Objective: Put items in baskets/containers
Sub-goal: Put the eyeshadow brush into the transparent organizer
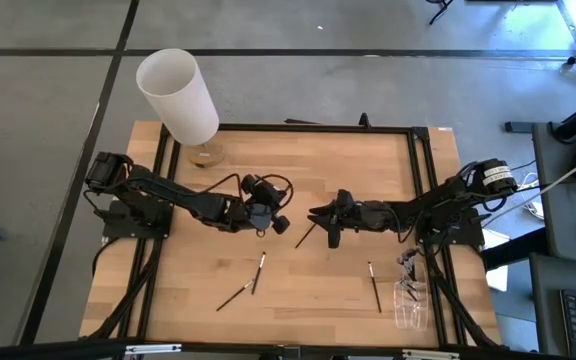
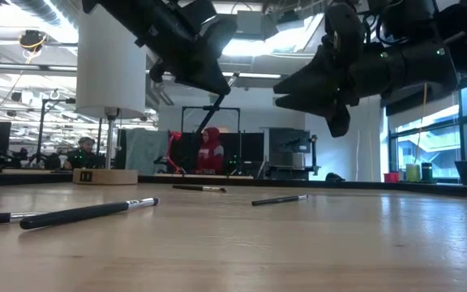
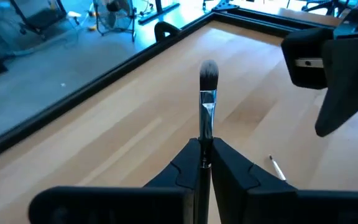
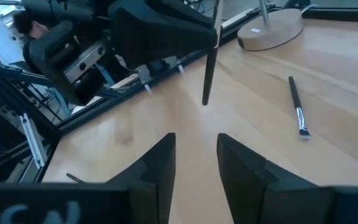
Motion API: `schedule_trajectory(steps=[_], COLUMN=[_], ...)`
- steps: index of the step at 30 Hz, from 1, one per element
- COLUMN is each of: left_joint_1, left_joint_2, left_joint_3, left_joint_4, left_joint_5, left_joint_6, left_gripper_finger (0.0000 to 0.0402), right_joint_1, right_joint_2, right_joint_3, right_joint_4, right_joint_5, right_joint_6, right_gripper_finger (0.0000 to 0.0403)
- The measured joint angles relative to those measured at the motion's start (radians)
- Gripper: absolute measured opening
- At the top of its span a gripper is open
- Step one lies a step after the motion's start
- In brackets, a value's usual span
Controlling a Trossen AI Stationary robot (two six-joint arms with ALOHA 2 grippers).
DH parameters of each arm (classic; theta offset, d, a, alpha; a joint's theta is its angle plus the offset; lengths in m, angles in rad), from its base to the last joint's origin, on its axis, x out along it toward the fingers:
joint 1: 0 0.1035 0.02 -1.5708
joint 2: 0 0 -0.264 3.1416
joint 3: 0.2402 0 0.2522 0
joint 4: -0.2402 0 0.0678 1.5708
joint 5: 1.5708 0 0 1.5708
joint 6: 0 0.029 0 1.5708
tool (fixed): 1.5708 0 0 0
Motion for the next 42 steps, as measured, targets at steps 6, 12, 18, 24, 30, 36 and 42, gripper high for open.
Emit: schedule_trajectory(steps=[6, 12, 18, 24, 30, 36, 42], left_joint_1=[-0.005, 0.037, 0.086, 0.091, 0.1, 0.115, 0.114], left_joint_2=[0.0, 0.042, 0.096, 0.097, 0.123, 0.132, 0.132], left_joint_3=[0.0, 0.001, 0.001, 0.001, 0.001, 0.001, 0.0], left_joint_4=[-0.007, -0.012, -0.002, 0.028, 0.046, 0.076, 0.107], left_joint_5=[-0.031, -0.027, 0.045, 0.063, 0.083, 0.135, 0.161], left_joint_6=[0.058, 0.058, 0.065, 0.09, 0.113, 0.113, 0.123], left_gripper_finger=[0.0024, 0.0024, 0.0024, 0.0024, 0.0024, 0.0024, 0.0024], right_joint_1=[0.012, 0.011, 0.012, 0.012, 0.011, 0.011, 0.011], right_joint_2=[0.0, 0.0, 0.0, 0.0, 0.0, 0.0, 0.0], right_joint_3=[0.0, 0.0, 0.0, 0.0, 0.0, 0.0, 0.0], right_joint_4=[0.001, -0.006, -0.047, -0.109, -0.12, -0.113, -0.112], right_joint_5=[0.002, 0.028, 0.026, 0.026, 0.026, 0.04, 0.08], right_joint_6=[-0.013, -0.093, -0.159, -0.136, -0.079, -0.053, -0.039], right_gripper_finger=[0.0117, 0.0117, 0.0117, 0.0117, 0.0117, 0.0117, 0.0117])
